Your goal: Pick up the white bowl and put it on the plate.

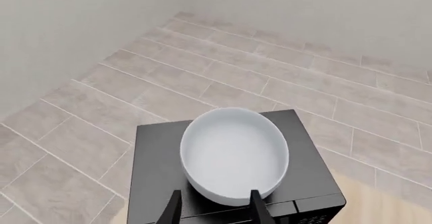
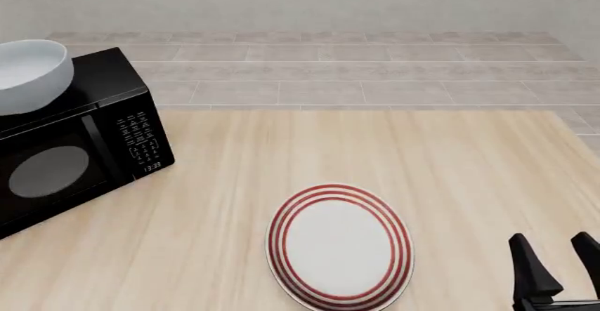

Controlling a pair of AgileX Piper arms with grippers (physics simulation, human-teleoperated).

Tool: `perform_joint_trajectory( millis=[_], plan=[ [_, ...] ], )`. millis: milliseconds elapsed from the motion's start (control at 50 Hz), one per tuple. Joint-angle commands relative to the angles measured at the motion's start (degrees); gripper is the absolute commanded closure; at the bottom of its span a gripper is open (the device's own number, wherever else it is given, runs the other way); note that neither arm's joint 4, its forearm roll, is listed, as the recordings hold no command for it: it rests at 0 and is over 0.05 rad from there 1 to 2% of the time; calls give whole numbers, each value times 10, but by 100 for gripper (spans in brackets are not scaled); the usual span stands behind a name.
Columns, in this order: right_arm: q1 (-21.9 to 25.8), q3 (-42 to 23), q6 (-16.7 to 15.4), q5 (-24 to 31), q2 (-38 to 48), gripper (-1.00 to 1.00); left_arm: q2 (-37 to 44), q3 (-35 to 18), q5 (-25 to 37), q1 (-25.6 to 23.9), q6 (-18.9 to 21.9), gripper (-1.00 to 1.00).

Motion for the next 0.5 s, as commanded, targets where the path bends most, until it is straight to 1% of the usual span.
perform_joint_trajectory(
  millis=[20, 120, 220, 260, 320, 400, 420, 500],
  plan=[
    [0, 0, 0, 5, 0, -100, 75, -83, 39, 9, -13, -100],
    [4, 0, 1, 8, 0, -100, 105, -105, 41, 22, -6, -100],
    [6, 0, 2, 9, 0, -100, 131, -123, 47, 27, -5, -100],
    [9, 0, 1, 13, 1, -100, 148, -139, 54, 25, -5, -100],
    [12, 0, 1, 11, 1, -100, 170, -161, 66, 38, -9, -100],
    [11, 0, -2, 11, 1, -100, 195, -189, 78, 41, -17, -100],
    [11, 0, 0, 11, 1, -100, 211, -202, 89, 36, -32, -100],
    [11, 0, 0, 14, 1, -100, 226, -209, 86, 49, -16, -100]
  ],
)
